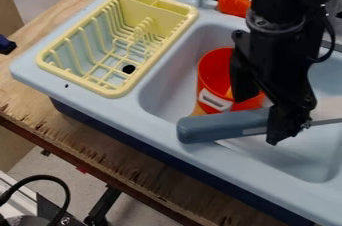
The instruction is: Moved the blue knife on the yellow basket
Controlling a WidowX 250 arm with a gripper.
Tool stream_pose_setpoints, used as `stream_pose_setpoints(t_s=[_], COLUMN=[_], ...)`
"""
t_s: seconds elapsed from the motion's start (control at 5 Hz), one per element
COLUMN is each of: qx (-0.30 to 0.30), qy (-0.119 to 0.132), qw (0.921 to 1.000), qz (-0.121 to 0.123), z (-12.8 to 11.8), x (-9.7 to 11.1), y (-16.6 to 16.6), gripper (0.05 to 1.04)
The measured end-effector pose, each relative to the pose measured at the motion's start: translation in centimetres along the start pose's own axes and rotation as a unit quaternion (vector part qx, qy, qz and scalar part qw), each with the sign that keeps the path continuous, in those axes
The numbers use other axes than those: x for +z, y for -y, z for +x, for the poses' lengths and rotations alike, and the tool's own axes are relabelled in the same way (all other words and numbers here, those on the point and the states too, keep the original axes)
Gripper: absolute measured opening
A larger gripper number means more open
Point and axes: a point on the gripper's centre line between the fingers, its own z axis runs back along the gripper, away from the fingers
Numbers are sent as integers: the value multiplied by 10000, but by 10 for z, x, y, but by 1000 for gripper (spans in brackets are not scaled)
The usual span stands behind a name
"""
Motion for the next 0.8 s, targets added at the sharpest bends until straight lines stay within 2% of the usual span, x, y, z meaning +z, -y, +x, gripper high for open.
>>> stream_pose_setpoints(t_s=[0.2, 0.4, 0.8], qx=[47, 107, 120], qy=[-6, -89, -42], qw=[10000, 9999, 9999], qz=[-13, -31, -33], z=[1, 0, 3], x=[-3, -7, -10], y=[0, 0, 1], gripper=[987, 871, 378])
